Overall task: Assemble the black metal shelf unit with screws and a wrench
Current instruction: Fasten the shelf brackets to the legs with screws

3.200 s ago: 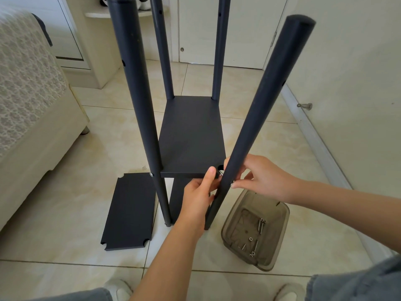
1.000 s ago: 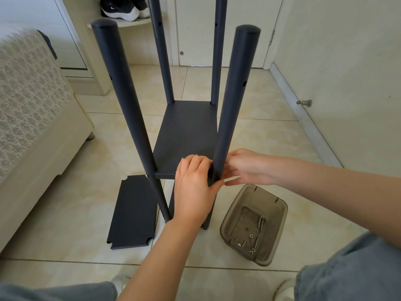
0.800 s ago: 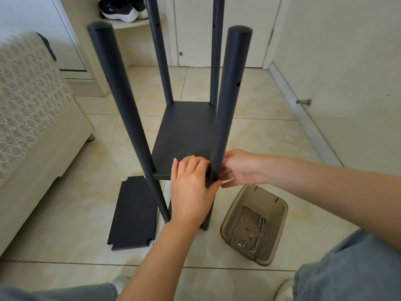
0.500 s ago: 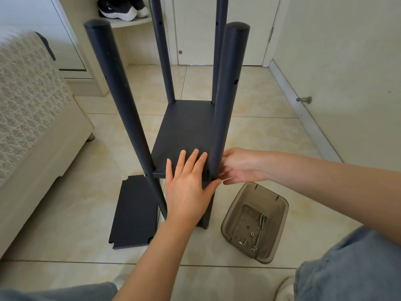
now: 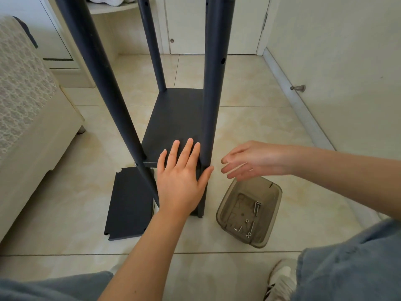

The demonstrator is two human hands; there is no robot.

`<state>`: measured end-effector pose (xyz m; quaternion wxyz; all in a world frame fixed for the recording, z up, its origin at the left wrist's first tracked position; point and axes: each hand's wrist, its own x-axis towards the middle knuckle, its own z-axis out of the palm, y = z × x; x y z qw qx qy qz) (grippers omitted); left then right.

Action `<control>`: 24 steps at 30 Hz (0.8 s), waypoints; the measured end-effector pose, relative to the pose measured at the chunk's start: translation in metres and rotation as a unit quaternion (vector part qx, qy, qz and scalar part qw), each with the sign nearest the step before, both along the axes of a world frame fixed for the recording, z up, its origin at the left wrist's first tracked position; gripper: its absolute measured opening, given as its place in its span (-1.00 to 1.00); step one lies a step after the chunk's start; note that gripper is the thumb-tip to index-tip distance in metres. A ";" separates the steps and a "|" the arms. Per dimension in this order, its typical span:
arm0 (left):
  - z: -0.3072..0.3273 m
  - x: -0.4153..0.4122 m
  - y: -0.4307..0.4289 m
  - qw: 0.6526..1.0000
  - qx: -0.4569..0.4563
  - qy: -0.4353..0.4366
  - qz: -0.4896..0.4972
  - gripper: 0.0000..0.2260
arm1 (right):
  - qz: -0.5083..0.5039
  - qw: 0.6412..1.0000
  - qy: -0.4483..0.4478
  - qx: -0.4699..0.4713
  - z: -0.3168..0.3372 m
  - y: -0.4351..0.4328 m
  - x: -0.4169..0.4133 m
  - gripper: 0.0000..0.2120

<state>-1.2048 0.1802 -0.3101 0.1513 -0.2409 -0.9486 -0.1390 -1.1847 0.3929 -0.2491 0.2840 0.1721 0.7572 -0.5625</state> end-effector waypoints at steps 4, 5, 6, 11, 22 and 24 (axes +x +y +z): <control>-0.005 0.000 0.001 1.000 0.001 0.019 0.004 -0.40 | 0.015 0.997 -0.043 0.066 -0.014 0.025 0.007 -0.77; -0.007 0.000 0.002 1.000 0.004 0.025 0.004 -0.41 | 0.010 0.995 -0.052 0.081 -0.021 0.030 0.008 -0.79; -0.008 0.000 0.002 0.999 0.009 0.031 0.006 -0.42 | 0.007 0.994 -0.058 0.096 -0.029 0.032 0.009 -0.80; -0.016 0.001 0.006 0.997 0.025 0.070 0.015 -0.47 | -0.036 0.985 -0.077 0.148 -0.092 0.037 0.020 -0.81; -0.033 -0.007 0.009 0.984 0.080 0.157 0.010 -0.52 | 0.026 0.950 -0.109 0.291 -0.197 0.034 0.045 -0.78; -0.036 -0.008 0.011 0.981 0.092 0.171 0.016 -0.54 | 0.047 0.941 -0.107 0.316 -0.212 0.031 0.048 -0.77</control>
